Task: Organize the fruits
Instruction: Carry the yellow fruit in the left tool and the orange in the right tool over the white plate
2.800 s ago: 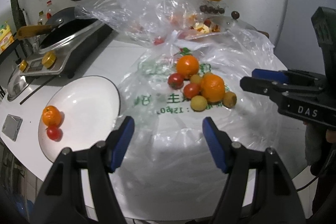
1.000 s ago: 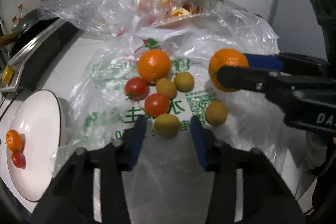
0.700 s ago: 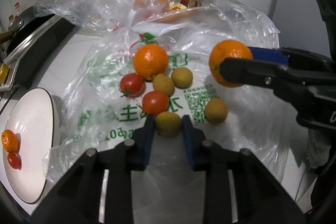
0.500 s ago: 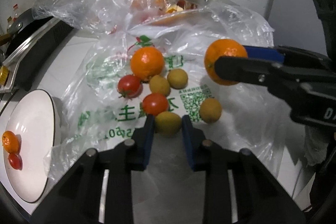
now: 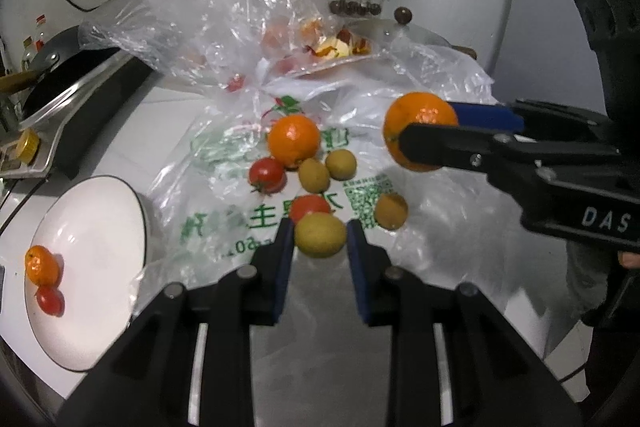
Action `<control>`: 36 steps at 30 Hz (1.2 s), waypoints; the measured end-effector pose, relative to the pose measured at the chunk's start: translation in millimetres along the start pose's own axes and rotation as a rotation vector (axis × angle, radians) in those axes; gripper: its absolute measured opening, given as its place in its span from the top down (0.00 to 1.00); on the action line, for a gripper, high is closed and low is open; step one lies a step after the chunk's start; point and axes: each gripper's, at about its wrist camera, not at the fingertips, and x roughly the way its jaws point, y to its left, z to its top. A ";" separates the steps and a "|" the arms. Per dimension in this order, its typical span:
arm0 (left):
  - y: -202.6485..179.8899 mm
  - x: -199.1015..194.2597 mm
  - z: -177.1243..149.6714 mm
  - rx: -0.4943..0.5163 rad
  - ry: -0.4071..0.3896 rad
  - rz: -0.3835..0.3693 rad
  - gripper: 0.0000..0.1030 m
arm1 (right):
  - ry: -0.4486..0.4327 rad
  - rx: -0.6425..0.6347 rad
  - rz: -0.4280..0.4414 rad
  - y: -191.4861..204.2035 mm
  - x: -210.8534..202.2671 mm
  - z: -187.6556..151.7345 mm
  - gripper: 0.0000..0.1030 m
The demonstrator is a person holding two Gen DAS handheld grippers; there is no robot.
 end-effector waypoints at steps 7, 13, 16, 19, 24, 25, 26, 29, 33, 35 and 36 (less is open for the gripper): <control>8.1 -17.5 -7.9 -0.007 -0.027 0.000 0.73 | -0.004 -0.015 -0.007 15.9 -4.8 2.1 0.57; 21.0 -28.8 -12.8 -0.023 -0.046 0.006 0.73 | -0.002 -0.034 -0.011 30.7 -3.8 4.6 0.57; 29.7 -33.8 -16.0 -0.033 -0.052 0.012 0.73 | -0.001 -0.043 -0.008 37.7 -2.0 5.2 0.57; 39.1 -38.5 -19.7 -0.045 -0.057 0.019 0.73 | 0.003 -0.053 -0.002 46.3 2.3 7.2 0.57; 56.7 -47.4 -27.3 -0.067 -0.069 0.033 0.73 | 0.009 -0.072 0.008 61.0 8.6 11.1 0.57; 58.5 -48.9 -28.9 -0.071 -0.070 0.035 0.73 | 0.011 -0.076 0.009 64.7 10.2 11.6 0.57; 62.2 -50.9 -31.1 -0.076 -0.073 0.039 0.73 | 0.014 -0.081 0.011 68.5 11.9 12.0 0.57; 71.7 -55.0 -35.9 -0.089 -0.079 0.049 0.73 | 0.023 -0.096 0.015 78.4 16.6 13.4 0.56; 85.1 -60.4 -41.5 -0.105 -0.088 0.063 0.73 | 0.032 -0.113 0.021 91.8 22.0 15.5 0.56; 93.5 -63.3 -45.2 -0.115 -0.092 0.071 0.73 | 0.038 -0.124 0.024 99.5 24.9 17.0 0.56; 96.1 -63.6 -46.0 -0.118 -0.093 0.073 0.73 | 0.039 -0.127 0.025 101.9 25.7 17.3 0.56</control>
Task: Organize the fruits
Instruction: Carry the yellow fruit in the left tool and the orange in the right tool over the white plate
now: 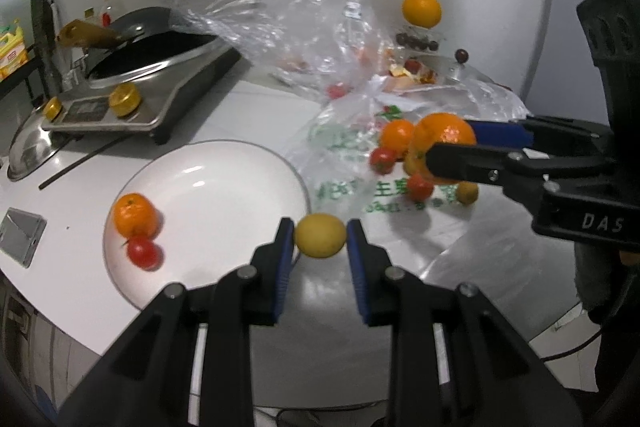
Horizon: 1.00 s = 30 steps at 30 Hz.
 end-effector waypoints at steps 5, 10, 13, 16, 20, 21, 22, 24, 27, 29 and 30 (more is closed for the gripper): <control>20.6 -3.7 -7.5 -0.027 -0.004 0.017 0.73 | 0.014 -0.019 0.008 16.9 8.9 4.6 0.56; 38.4 -3.8 -15.3 -0.052 0.002 0.026 0.73 | 0.035 -0.042 0.016 33.0 19.2 7.9 0.56; 48.0 -4.3 -18.5 -0.067 0.002 0.035 0.73 | 0.044 -0.052 0.021 39.9 25.2 10.3 0.56; 58.1 -3.7 -21.2 -0.080 0.005 0.048 0.73 | 0.053 -0.065 0.029 46.8 31.4 13.0 0.56; 68.7 -1.4 -25.2 -0.087 0.008 0.079 0.73 | 0.065 -0.081 0.041 56.7 40.5 15.7 0.56; 71.5 -0.9 -26.3 -0.089 0.008 0.088 0.73 | 0.067 -0.083 0.043 58.6 41.9 16.0 0.56; 74.1 0.0 -27.5 -0.089 0.011 0.096 0.73 | 0.070 -0.086 0.045 60.8 44.2 16.6 0.56; 80.0 2.7 -30.1 -0.089 0.018 0.114 0.73 | 0.076 -0.090 0.048 64.6 48.0 17.5 0.56; 88.4 6.4 -33.4 -0.092 0.028 0.139 0.73 | 0.083 -0.096 0.053 68.2 53.0 18.2 0.56; 89.8 6.8 -32.9 -0.090 0.026 0.147 0.73 | 0.089 -0.100 0.056 70.5 56.2 18.4 0.56; 91.1 7.2 -32.8 -0.086 0.025 0.155 0.73 | 0.090 -0.101 0.057 70.9 57.2 18.7 0.56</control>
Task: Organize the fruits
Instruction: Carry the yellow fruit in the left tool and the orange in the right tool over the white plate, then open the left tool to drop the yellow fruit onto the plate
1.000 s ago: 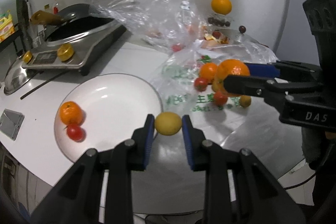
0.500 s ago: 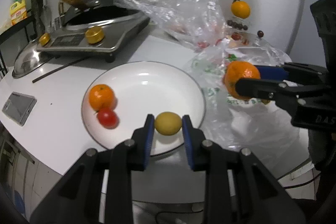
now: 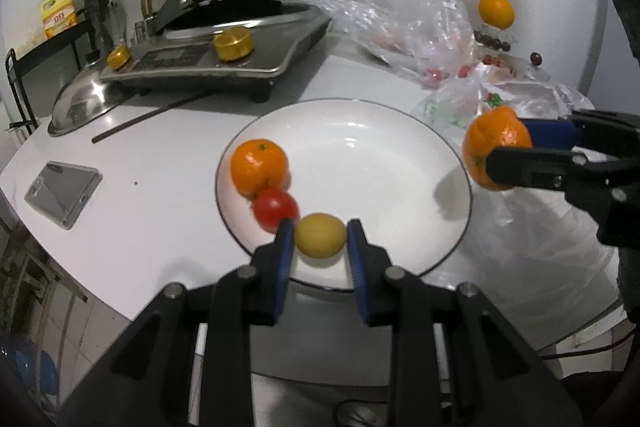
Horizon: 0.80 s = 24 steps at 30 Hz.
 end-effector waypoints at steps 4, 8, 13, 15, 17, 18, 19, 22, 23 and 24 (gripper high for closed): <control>0.8 0.0 1.6 0.006 0.000 0.006 0.73 | 0.006 -0.004 0.005 2.1 4.9 2.0 0.56; 1.1 1.5 3.3 0.011 0.004 0.014 0.72 | 0.007 -0.006 0.011 4.1 7.4 3.8 0.56; 2.7 4.2 5.0 0.007 0.015 0.029 0.71 | 0.009 -0.007 0.017 6.0 10.4 4.3 0.56; 4.0 5.5 5.7 0.003 0.017 0.034 0.71 | 0.009 -0.008 0.017 6.3 11.1 5.0 0.56; 4.1 4.8 5.7 -0.001 0.017 0.034 0.71 | 0.010 -0.009 0.017 6.5 11.3 5.3 0.56; 4.5 4.4 6.1 -0.003 0.018 0.034 0.71 | 0.010 -0.008 0.016 6.7 11.3 5.3 0.56; 5.5 3.5 6.1 -0.006 0.017 0.033 0.70 | 0.010 -0.010 0.016 6.6 11.3 5.7 0.56; 10.2 -1.6 7.7 -0.027 0.004 0.029 0.68 | 0.007 -0.012 0.014 5.8 12.4 8.1 0.56; 11.9 -3.6 8.6 -0.030 -0.001 0.029 0.67 | 0.007 -0.012 0.013 5.2 13.1 9.4 0.56; 13.1 -5.5 9.5 -0.031 -0.008 0.030 0.67 | 0.007 -0.012 0.013 5.0 14.1 10.5 0.56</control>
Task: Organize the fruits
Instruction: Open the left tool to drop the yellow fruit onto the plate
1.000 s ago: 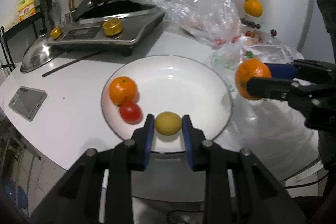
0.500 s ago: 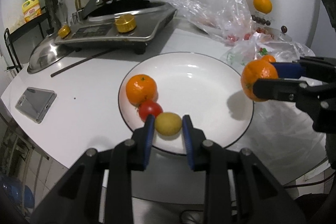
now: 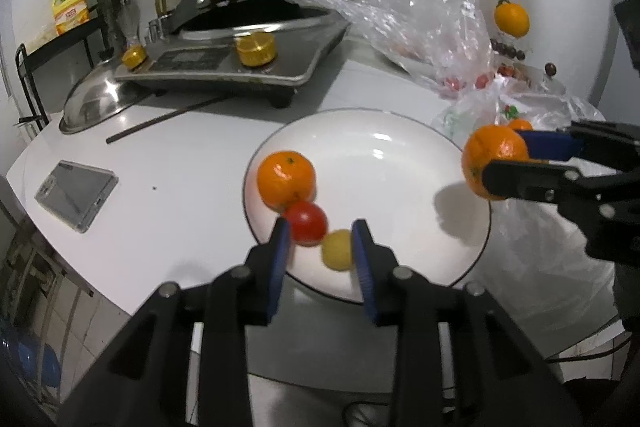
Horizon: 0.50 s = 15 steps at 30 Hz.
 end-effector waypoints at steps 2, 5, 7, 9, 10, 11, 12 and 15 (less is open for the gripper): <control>3.8 -4.4 2.6 -0.001 -0.013 0.007 0.66 | -0.001 -0.001 0.001 -0.5 2.1 2.7 0.56; 9.5 -9.1 5.7 -0.015 -0.033 0.007 0.66 | -0.002 -0.003 0.007 0.7 5.7 6.7 0.56; 14.3 -12.1 7.4 -0.030 -0.055 0.015 0.66 | -0.001 -0.002 0.012 1.6 9.3 9.7 0.56; 18.3 -15.5 8.2 -0.032 -0.088 0.051 0.66 | 0.003 -0.004 0.007 3.0 12.8 12.1 0.56; 19.5 -16.9 8.4 -0.023 -0.105 0.075 0.66 | 0.005 -0.006 0.005 3.7 14.9 13.5 0.56; 21.7 -17.6 8.9 -0.018 -0.116 0.083 0.66 | 0.007 -0.006 0.006 4.0 16.6 14.5 0.56; 24.8 -18.3 9.2 -0.018 -0.127 0.089 0.66 | 0.008 -0.002 0.009 3.8 19.0 16.3 0.56; 29.6 -15.9 8.8 -0.021 -0.130 0.088 0.64 | 0.004 0.003 0.006 4.0 23.7 20.8 0.56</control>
